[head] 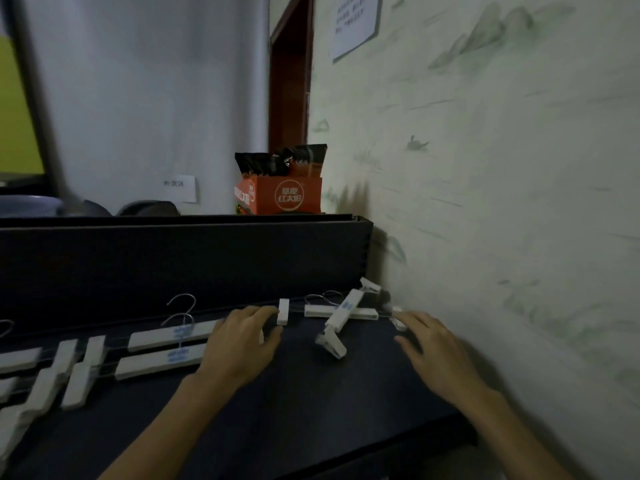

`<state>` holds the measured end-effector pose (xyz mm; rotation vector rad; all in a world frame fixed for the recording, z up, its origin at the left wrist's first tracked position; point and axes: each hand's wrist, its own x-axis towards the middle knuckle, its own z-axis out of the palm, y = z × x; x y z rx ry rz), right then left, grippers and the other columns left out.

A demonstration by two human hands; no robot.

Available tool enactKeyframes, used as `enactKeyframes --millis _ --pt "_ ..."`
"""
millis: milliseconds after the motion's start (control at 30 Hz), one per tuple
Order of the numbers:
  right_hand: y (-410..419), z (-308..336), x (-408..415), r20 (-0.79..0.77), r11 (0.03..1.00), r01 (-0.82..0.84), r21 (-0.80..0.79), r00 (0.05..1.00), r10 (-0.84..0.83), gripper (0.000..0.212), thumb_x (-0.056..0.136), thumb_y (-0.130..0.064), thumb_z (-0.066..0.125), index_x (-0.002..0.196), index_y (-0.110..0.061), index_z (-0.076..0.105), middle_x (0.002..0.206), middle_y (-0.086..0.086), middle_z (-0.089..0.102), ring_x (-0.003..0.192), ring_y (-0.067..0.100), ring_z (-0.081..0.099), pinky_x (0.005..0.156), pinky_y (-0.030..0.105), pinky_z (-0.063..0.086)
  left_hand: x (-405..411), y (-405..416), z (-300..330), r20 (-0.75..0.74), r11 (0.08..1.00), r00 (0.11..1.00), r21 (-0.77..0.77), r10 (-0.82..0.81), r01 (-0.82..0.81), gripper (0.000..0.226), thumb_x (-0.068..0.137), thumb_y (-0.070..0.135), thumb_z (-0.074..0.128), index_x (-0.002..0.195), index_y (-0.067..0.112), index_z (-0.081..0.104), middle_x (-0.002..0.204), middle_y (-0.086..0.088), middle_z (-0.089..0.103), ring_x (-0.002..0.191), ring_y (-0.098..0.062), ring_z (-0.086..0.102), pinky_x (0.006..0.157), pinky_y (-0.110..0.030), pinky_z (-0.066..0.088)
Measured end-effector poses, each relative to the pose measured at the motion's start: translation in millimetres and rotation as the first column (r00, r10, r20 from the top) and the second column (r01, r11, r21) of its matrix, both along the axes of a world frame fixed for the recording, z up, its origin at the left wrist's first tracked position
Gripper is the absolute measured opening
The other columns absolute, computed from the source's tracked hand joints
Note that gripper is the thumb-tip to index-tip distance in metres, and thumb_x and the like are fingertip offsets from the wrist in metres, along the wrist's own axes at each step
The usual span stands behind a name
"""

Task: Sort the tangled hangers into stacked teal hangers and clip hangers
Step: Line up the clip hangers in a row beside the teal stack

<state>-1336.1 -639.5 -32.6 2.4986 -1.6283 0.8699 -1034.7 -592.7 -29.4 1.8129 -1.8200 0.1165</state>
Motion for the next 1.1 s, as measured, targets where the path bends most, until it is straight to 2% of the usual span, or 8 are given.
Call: enactKeyframes --millis 133,333,600,667,800,933,1033,1100 --pt "-47.2 0.1 14.6 -0.017 0.994 -0.111 0.017 0.994 0.111 0.042 0.095 -0.024 0.053 0.137 -0.025 0.047 0.132 -0.006 0.049 0.117 0.013 0.047 0.096 0.025 0.040 -9.8 -20.6 -1.4 0.006 1.000 1.000 0.004 0.028 -0.028 0.043 0.093 0.040 0.049 0.133 0.027 0.047 0.132 0.006 0.053 0.117 -0.017 0.050 0.097 -0.034 0.039" --pt "-100.6 -9.9 42.3 -0.094 0.961 -0.253 0.115 0.960 0.264 0.044 0.094 -0.015 0.053 0.136 -0.027 0.047 0.143 -0.005 0.041 0.131 0.017 0.038 0.108 0.033 0.034 -2.5 -36.6 -5.1 0.000 0.997 0.997 0.005 0.078 -0.078 0.042 0.093 0.040 0.049 0.134 0.030 0.045 0.133 0.008 0.052 0.118 -0.014 0.048 0.099 -0.032 0.036" --pt "-130.7 -20.2 57.7 -0.407 0.946 -0.261 0.192 0.856 0.319 0.065 0.098 -0.007 0.039 0.143 -0.049 0.018 0.157 -0.010 0.009 0.145 0.016 0.001 0.116 0.038 0.001 18.5 -57.3 2.6 0.016 0.996 0.996 0.012 0.087 -0.087 0.044 0.094 0.041 0.046 0.137 0.032 0.040 0.137 0.009 0.047 0.123 -0.010 0.043 0.104 -0.030 0.034" --pt "-134.1 -22.7 58.5 -0.405 0.944 -0.274 0.182 0.854 0.326 0.066 0.096 -0.005 0.040 0.142 -0.049 0.022 0.156 -0.011 0.016 0.145 0.013 0.001 0.115 0.038 -0.003 25.0 -58.7 4.1 0.015 0.996 0.996 0.009 0.089 -0.090 0.044 0.094 0.041 0.046 0.137 0.032 0.040 0.138 0.009 0.046 0.124 -0.010 0.042 0.105 -0.030 0.034" --pt "-133.3 -19.2 60.5 -0.356 0.945 -0.321 0.060 0.878 0.321 0.053 0.096 -0.011 0.045 0.137 -0.043 0.036 0.143 -0.011 0.037 0.141 0.012 0.022 0.112 0.032 -0.008 38.9 -61.3 3.2 0.019 0.997 0.997 -0.001 0.075 -0.075 0.044 0.094 0.041 0.046 0.137 0.032 0.040 0.137 0.009 0.047 0.123 -0.010 0.043 0.105 -0.030 0.035" --pt "-121.3 -6.0 60.9 -0.273 0.950 -0.311 0.004 0.914 0.301 0.046 0.096 -0.015 0.046 0.135 -0.039 0.042 0.131 -0.008 0.045 0.126 0.009 0.040 0.115 0.034 -0.002 43.2 -72.2 6.8 0.048 0.999 0.998 0.033 0.034 -0.036 0.044 0.095 0.040 0.045 0.137 0.031 0.039 0.138 0.008 0.047 0.124 -0.011 0.042 0.104 -0.031 0.033" --pt "-113.1 -1.0 54.0 -0.224 0.935 -0.337 -0.113 0.925 0.307 0.042 0.093 -0.016 0.053 0.128 -0.037 0.048 0.118 -0.006 0.052 0.108 0.006 0.045 0.110 0.046 0.030 37.6 -83.0 9.5 0.063 0.999 0.998 0.043 -0.023 0.020 0.043 0.095 0.040 0.044 0.137 0.030 0.039 0.137 0.007 0.047 0.124 -0.012 0.043 0.103 -0.031 0.033" --pt "-104.8 0.4 47.5 -0.218 0.931 -0.327 -0.160 0.932 0.290 0.041 0.091 -0.017 0.052 0.126 -0.036 0.048 0.115 -0.005 0.053 0.104 0.010 0.049 0.108 0.045 0.031 31.4 -90.2 7.4 0.070 0.997 0.995 0.041 -0.064 0.061 0.043 0.095 0.041 0.044 0.137 0.031 0.040 0.136 0.007 0.048 0.122 -0.012 0.044 0.102 -0.031 0.033"
